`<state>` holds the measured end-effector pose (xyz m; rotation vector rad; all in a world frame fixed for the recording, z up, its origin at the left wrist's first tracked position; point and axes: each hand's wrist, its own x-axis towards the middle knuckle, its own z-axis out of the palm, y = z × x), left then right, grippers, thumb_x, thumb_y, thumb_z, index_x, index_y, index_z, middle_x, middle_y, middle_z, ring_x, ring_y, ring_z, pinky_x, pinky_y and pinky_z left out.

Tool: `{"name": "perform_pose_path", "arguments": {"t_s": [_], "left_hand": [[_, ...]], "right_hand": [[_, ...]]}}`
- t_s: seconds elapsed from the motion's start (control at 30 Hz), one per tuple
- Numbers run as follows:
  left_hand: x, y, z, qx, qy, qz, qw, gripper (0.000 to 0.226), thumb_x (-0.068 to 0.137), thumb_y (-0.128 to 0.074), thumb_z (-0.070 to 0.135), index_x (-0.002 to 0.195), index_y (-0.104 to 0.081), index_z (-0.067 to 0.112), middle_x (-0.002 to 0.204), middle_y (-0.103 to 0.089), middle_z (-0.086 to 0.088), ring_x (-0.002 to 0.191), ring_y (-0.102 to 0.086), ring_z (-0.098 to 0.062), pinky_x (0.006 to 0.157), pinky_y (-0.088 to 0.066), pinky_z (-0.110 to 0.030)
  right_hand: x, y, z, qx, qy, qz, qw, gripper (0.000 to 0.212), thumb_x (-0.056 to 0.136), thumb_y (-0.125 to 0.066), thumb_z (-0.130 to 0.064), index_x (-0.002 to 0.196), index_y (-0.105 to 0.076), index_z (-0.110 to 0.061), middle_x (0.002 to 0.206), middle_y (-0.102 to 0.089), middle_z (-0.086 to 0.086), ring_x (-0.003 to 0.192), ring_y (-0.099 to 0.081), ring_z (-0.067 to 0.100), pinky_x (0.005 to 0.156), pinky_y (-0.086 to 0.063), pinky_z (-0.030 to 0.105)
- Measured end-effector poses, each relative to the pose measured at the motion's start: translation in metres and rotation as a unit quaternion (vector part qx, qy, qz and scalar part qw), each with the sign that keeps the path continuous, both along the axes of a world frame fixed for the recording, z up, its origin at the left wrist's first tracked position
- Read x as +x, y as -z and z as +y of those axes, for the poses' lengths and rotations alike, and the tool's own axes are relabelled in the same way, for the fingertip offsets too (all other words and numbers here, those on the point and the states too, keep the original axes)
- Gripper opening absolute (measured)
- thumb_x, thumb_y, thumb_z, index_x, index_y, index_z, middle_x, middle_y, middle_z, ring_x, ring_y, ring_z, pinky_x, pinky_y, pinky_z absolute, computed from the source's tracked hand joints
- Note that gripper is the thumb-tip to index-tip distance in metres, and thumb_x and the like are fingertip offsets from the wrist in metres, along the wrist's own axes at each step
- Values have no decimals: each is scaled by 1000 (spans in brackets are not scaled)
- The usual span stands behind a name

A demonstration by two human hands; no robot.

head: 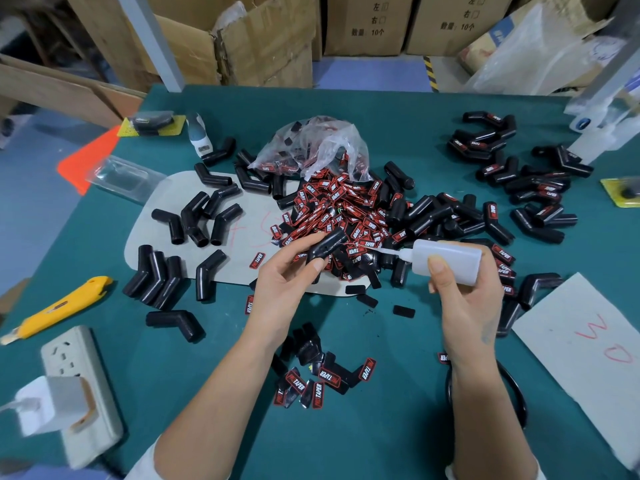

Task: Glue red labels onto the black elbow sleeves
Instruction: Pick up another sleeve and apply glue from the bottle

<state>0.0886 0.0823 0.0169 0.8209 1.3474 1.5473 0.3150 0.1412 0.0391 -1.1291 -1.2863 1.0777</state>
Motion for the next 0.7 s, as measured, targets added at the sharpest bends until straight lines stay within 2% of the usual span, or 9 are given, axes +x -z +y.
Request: {"name": "perform_pose_path", "arguments": {"t_s": [0.2,0.33,0.43,0.57,0.7], "left_hand": [[0,1,0,0,0,1,1000,42,98,-71,4,123,-77,37,121,-77,-1,105,-73,-17,93,-55,-22],[0,2,0,-1,7,20,1000,42,98,-71,4,124,-77,37,123,-76,1,106,-70,-15,95,-54,-24],[0,3,0,1,16,21,1000,41,99,-71,5,126,-76,34,126,-76,2,111,-71,-15,97,-54,-24],[-1,4,0,0,14,24,1000,40,98,-72,7,127,-76,34,123,-77,3,106,-71,-12,94,-54,-22],[-1,4,-1,-4,15,27,1000,40,99,-72,7,126,-76,36,124,-76,3,108,-70,-14,97,-54,-25]], "right_hand": [[-1,0,-1,4,-14,-5,1000,17,93,-72,-44,107,-65,-38,103,-71,-12,82,-63,12,71,-51,16],[0,-1,0,3,-1,5,1000,18,92,-73,-45,106,-65,-37,102,-70,-11,77,-60,13,69,-51,19],[-2,0,-1,8,-14,-6,1000,18,93,-73,-44,108,-65,-36,102,-70,-10,78,-62,12,69,-51,18],[0,0,0,1,-1,-1,1000,19,93,-72,-46,107,-64,-37,103,-70,-10,79,-61,14,70,-52,19],[-1,0,-2,2,-16,-12,1000,19,93,-72,-45,108,-65,-37,104,-71,-11,82,-63,12,71,-52,17]]}}
